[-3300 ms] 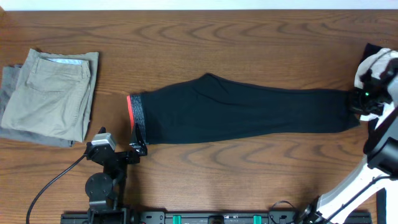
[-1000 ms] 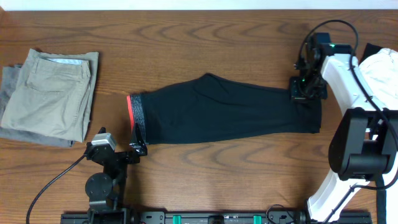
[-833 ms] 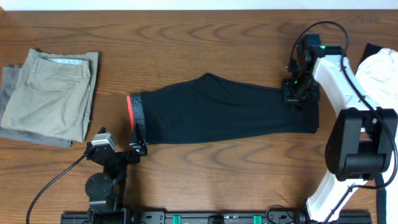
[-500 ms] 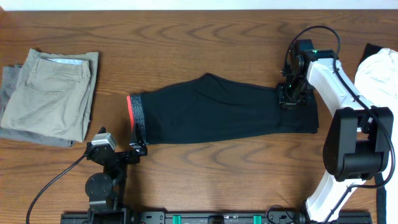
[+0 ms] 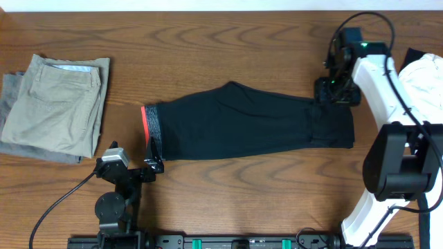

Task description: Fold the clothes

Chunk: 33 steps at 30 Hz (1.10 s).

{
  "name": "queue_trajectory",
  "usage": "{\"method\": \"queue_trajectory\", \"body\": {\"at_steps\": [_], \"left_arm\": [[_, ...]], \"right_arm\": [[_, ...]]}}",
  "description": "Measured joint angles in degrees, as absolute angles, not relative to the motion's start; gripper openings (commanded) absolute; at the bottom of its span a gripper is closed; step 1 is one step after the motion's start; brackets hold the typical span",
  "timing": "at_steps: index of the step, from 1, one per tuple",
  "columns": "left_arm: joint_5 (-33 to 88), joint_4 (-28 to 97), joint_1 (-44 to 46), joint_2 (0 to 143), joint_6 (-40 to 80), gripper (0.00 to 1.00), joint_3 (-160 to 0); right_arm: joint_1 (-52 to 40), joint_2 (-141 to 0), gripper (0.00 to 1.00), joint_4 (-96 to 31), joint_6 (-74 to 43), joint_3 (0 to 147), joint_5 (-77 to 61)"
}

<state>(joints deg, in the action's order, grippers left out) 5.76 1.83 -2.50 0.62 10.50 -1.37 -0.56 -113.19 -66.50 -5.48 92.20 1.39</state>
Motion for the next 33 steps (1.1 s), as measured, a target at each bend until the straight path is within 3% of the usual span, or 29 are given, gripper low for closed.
{"method": "queue_trajectory", "body": {"at_steps": [8,22,33], "left_arm": [[5.8,1.8,-2.5,0.6,10.5,0.98,-1.4],[5.8,1.8,-2.5,0.6,10.5,0.98,-1.4],[5.8,1.8,-2.5,0.6,10.5,0.98,-1.4]], "right_arm": [[8.4,-113.2,0.75,-68.3,-2.4,92.2,1.4],[31.4,-113.2,0.72,-58.6,15.8,81.7,-29.0],[33.6,-113.2,0.73,-48.6,20.2,69.9,-39.9]]}}
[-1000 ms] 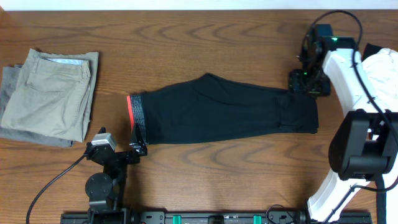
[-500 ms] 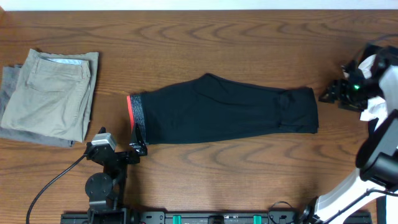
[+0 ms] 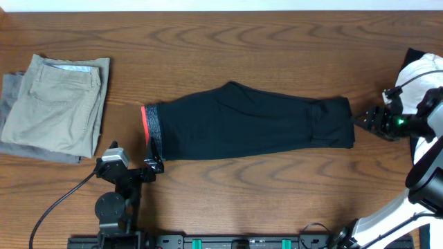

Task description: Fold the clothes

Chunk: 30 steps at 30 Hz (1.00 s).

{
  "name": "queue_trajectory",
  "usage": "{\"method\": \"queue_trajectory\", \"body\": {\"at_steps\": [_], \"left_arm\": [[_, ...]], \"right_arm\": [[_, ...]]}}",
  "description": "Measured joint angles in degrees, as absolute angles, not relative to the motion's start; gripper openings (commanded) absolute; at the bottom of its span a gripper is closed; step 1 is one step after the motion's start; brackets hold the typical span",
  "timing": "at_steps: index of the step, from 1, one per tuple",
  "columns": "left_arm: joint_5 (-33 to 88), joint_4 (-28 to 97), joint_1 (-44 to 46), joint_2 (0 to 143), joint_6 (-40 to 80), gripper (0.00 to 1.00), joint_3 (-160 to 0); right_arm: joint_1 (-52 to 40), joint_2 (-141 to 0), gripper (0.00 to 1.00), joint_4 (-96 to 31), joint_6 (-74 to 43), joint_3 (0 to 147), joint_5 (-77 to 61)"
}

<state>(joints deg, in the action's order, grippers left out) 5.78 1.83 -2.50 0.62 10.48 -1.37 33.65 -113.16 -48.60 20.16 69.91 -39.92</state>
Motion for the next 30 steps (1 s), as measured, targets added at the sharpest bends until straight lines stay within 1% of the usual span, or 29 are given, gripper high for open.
{"method": "queue_trajectory", "body": {"at_steps": [10,13,16,17,19,21,22,23,24,27,30], "left_arm": [[5.8,1.8,-2.5,0.6,10.5,0.98,-1.4],[5.8,1.8,-2.5,0.6,10.5,0.98,-1.4],[5.8,1.8,-2.5,0.6,10.5,0.98,-1.4],[5.8,1.8,-2.5,0.6,10.5,0.98,-1.4],[5.8,1.8,-2.5,0.6,10.5,0.98,-1.4],[5.8,1.8,-2.5,0.6,10.5,0.98,-1.4],[5.8,1.8,-2.5,0.6,10.5,0.98,-1.4],[5.8,1.8,-2.5,0.6,10.5,0.98,-1.4],[5.8,1.8,-2.5,0.6,10.5,0.98,-1.4],[5.8,1.8,-2.5,0.6,10.5,0.98,-1.4],[5.8,1.8,-2.5,0.6,10.5,0.98,-1.4]], "right_arm": [[33.6,-113.2,0.72,-45.3,20.3,65.8,-42.3],[33.6,-112.9,0.69,-44.1,20.1,64.7,-43.4],[33.2,-112.6,0.68,-42.7,19.2,63.6,-44.3],[32.9,-112.5,0.66,-42.1,19.0,63.2,-44.6],[32.3,-112.4,0.6,-41.5,18.6,62.7,-44.8],[31.6,-112.4,0.52,-41.4,18.4,62.3,-44.8],[31.3,-112.4,0.45,-41.3,18.1,62.2,-44.6],[30.9,-112.4,0.34,-41.1,17.3,62.1,-43.9],[30.8,-112.4,0.2,-41.0,17.0,61.9,-43.3],[30.4,-112.4,0.09,-40.7,15.0,61.5,-40.8],[30.3,-112.4,0.06,-40.2,13.5,61.4,-39.2]]}}
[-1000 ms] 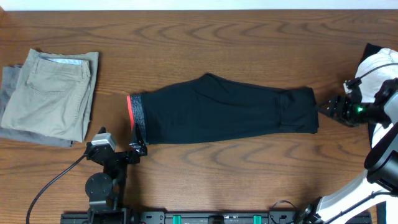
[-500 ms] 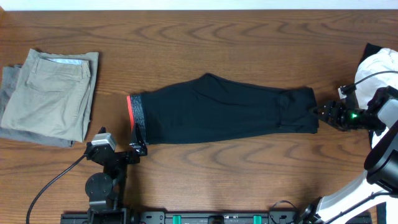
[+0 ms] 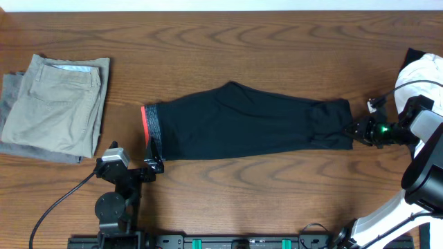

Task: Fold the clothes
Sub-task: 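Fold the leg end leftward toward the waistband with the right gripper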

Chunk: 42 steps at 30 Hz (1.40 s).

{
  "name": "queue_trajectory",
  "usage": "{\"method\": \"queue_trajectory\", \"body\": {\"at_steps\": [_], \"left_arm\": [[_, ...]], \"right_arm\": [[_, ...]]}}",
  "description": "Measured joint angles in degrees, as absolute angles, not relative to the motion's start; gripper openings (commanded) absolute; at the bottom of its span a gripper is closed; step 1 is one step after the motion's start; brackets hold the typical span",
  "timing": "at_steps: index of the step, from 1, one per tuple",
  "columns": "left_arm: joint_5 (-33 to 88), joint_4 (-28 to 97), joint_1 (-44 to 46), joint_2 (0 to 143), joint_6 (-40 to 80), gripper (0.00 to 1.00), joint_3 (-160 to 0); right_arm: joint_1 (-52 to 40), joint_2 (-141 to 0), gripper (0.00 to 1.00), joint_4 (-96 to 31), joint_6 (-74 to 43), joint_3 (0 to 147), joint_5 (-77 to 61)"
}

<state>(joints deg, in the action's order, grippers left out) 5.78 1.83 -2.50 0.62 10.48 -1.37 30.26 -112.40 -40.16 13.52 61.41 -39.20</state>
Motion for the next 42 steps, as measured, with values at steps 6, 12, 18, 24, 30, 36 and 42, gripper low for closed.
{"method": "queue_trajectory", "body": {"at_steps": [6,12,18,24,30,36,42], "left_arm": [[5.8,1.8,-2.5,0.6,10.5,0.98,-1.4],[5.8,1.8,-2.5,0.6,10.5,0.98,-1.4],[5.8,1.8,-2.5,0.6,10.5,0.98,-1.4],[5.8,1.8,-2.5,0.6,10.5,0.98,-1.4],[5.8,1.8,-2.5,0.6,10.5,0.98,-1.4],[5.8,1.8,-2.5,0.6,10.5,0.98,-1.4],[5.8,1.8,-2.5,0.6,10.5,0.98,-1.4]], "right_arm": [[30.2,-112.4,0.01,-40.2,11.4,62.1,-38.0],[29.4,-111.6,0.01,-42.6,8.8,66.6,-33.5],[22.7,-106.1,0.01,-44.7,5.6,68.7,-22.9],[13.1,-102.0,0.01,-45.1,1.6,68.8,-12.7],[4.1,-99.8,0.01,-45.6,-2.2,69.5,-6.7],[-2.6,-99.7,0.01,-45.9,-4.5,69.5,-4.6],[-6.9,-99.7,0.01,-45.8,-6.1,69.5,-3.4]]}}
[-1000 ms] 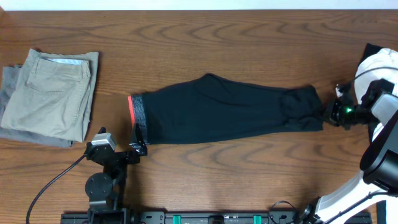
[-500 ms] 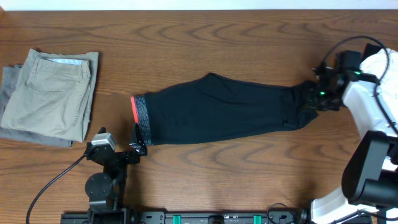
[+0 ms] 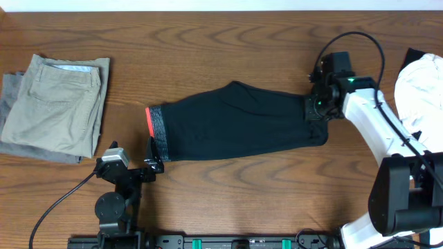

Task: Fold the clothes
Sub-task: 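Fold the leg end leftward toward the waistband with the right gripper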

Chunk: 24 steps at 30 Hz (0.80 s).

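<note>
A pair of black pants (image 3: 235, 128) lies folded lengthwise across the middle of the table. Its waistband with a red stripe (image 3: 149, 124) is at the left. My right gripper (image 3: 316, 108) sits on the leg end at the right, and its fingers are hidden under the wrist. The cloth there is bunched and drawn in toward the left. My left gripper (image 3: 154, 158) rests at the front, just below the waistband corner. Its fingers are apart with nothing between them.
A folded khaki pair (image 3: 59, 104) lies on a grey garment (image 3: 10, 93) at the left edge. A white garment (image 3: 422, 90) with something black under it lies at the right edge. The arm bases stand along the front edge.
My right gripper was at the table's right side, just off the hem, and is now on the leg end. The hem now lies further left and the waistband has shifted slightly right.
At first my right gripper was at the upper right corner of the leg end. Then it was off to the right of the hem, low by the table. Now it is on the leg end, which is drawn leftward. The left arm has stayed parked.
</note>
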{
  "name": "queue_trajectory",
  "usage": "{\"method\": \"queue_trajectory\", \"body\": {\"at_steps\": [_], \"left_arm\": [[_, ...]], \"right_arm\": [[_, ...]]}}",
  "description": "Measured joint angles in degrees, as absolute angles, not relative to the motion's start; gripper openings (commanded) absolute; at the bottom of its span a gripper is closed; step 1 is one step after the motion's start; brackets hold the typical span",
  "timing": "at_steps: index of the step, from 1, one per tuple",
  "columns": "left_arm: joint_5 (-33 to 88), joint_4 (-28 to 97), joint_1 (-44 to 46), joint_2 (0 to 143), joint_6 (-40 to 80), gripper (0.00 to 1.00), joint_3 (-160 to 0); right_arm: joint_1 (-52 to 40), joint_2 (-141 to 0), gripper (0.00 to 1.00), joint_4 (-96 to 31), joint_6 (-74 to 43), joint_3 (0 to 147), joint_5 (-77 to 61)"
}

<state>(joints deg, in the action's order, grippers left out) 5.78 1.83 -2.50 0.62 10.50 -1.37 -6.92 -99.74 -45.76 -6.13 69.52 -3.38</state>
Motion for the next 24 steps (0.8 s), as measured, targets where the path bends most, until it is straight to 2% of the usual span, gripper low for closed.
{"method": "queue_trajectory", "body": {"at_steps": [24], "left_arm": [[5.8,1.8,-2.5,0.6,10.5,0.98,-1.4]], "right_arm": [[-17.1,-101.3,0.01,-43.7,-13.3,69.5,-2.9]]}}
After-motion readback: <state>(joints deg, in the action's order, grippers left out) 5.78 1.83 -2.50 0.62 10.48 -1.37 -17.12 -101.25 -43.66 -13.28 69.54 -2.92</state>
